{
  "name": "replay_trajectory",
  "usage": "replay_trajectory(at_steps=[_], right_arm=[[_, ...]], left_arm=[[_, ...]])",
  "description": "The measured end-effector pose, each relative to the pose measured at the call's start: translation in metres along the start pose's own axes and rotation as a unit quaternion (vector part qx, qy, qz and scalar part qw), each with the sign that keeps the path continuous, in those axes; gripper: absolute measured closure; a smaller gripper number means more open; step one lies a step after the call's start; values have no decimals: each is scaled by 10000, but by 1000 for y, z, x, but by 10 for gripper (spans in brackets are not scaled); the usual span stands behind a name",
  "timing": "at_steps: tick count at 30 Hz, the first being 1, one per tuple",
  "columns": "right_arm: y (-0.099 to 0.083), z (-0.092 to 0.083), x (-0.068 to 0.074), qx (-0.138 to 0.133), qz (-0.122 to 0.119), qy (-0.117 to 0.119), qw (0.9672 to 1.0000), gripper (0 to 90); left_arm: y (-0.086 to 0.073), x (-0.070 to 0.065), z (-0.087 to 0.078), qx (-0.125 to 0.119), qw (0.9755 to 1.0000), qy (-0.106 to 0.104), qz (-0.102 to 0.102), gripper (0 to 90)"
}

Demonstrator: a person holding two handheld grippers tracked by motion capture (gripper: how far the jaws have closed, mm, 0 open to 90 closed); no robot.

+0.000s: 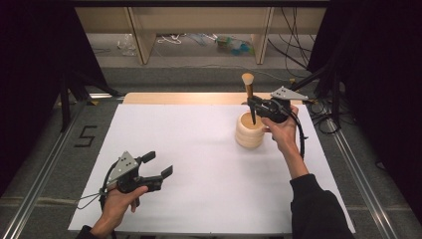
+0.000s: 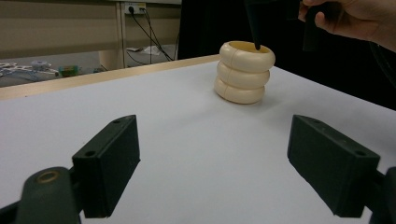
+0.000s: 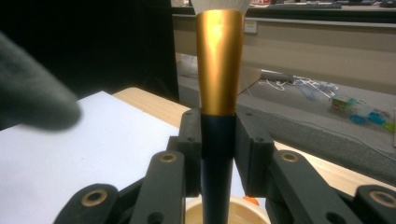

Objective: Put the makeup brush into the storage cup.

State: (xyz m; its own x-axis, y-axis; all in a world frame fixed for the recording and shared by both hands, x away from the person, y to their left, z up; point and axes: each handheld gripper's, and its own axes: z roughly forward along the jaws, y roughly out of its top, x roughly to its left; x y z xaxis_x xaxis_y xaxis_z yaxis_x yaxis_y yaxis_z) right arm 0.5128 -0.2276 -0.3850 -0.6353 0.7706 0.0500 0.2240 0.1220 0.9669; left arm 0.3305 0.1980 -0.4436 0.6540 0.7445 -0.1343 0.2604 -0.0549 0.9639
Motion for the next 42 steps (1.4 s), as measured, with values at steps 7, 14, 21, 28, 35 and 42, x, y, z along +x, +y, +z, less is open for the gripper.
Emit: replay_trajectory(at_steps=[7,14,21,28,35,42], right_arm=[[-4,2,-4,55,-20,-20,10000,744],[-10,4,-7,67,143,-20,9999,744],[-15,5,-9,46,248,-59,9997,744],[-19,8,-10,84,254,-48,9996,744],[-25,9,-11,172,433,-62,9989,743],[-29,11,-11,189,339,-109,9992,744]], left_arm=[[0,0,0,-24,10000,-16,-1,168],[0,0,0,-18,10000,-15,-2,168],[0,0,0,-25,10000,-16,1,168],[0,0,-1,-21,10000,8,-23,168],[0,0,-1,-33,10000,-1,-28,168],[0,-1,-1,-49,10000,-9,-24,169]])
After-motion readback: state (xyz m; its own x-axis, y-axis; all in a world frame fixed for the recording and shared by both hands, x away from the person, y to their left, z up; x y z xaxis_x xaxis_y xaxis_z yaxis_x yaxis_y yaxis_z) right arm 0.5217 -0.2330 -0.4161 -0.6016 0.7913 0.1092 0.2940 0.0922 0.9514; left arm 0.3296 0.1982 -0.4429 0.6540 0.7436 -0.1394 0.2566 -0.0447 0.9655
